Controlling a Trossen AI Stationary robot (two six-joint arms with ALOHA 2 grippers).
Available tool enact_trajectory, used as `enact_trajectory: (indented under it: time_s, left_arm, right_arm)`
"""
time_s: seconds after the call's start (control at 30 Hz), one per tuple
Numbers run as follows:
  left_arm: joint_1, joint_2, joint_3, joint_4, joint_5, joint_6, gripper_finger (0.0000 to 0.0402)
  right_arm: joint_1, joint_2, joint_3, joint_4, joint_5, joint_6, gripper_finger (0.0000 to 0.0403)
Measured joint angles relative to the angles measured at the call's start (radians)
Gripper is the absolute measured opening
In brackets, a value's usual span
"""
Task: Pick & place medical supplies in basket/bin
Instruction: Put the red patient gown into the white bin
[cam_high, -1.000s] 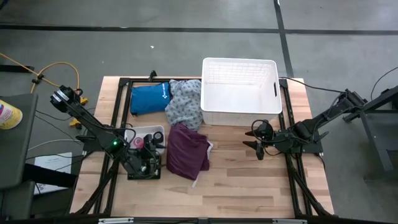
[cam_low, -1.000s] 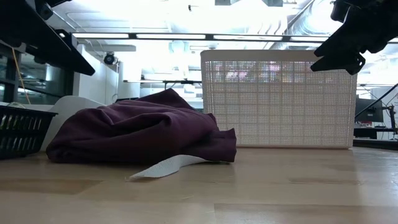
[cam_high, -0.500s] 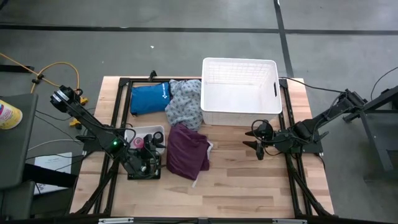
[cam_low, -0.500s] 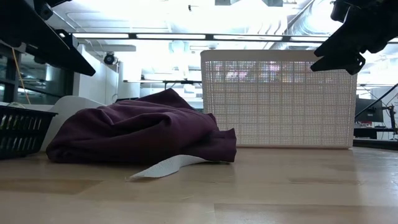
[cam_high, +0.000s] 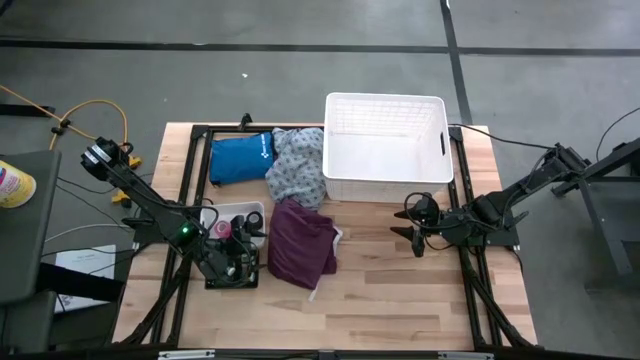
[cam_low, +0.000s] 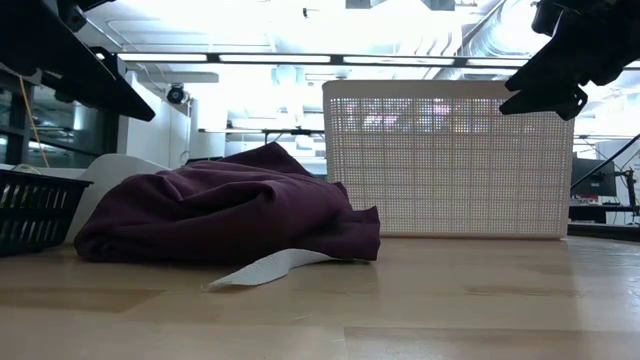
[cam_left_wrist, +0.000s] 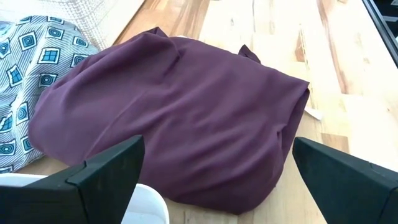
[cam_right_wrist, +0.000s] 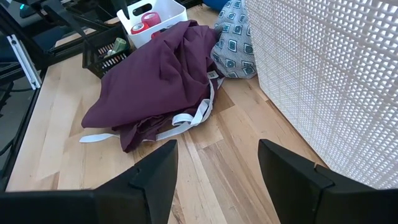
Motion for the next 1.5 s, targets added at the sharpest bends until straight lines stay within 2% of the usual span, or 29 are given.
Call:
enact_trajectory:
  time_s: [0.23, 0.6, 0.77, 0.97, 1.27, 1.5]
  left_arm:
    - [0.000, 0.000, 0.000, 0.000, -0.018, 0.002, 0.0400]
    - [-0.003, -0.004, 0.002, 0.035, -0.018, 0.089, 0.0400]
    - [0.000, -0.004, 0.046, 0.037, -0.018, 0.179, 0.0400]
    - [0.018, 0.030, 0.167, -0.046, -0.018, 0.298, 0.0400]
    - [0.058, 0.193, 0.417, -0.286, -0.018, 0.314, 0.0400]
    - [0.078, 0.290, 0.533, -0.389, -0.017, 0.314, 0.0400]
  right_arm:
    - [0.000, 0.000, 0.000, 0.000, 0.000, 0.000, 0.0210]
    - [0.000, 0.000, 0.000, 0.000, 0.000, 0.000, 0.0210]
    - [0.000, 0.000, 0.000, 0.000, 0.000, 0.000, 0.0210]
    - [0.000, 0.000, 0.000, 0.000, 0.000, 0.000, 0.0210]
    - [0.000, 0.000, 0.000, 0.000, 0.000, 0.000, 0.0210]
    - [0.000, 0.000, 0.000, 0.000, 0.000, 0.000, 0.0210]
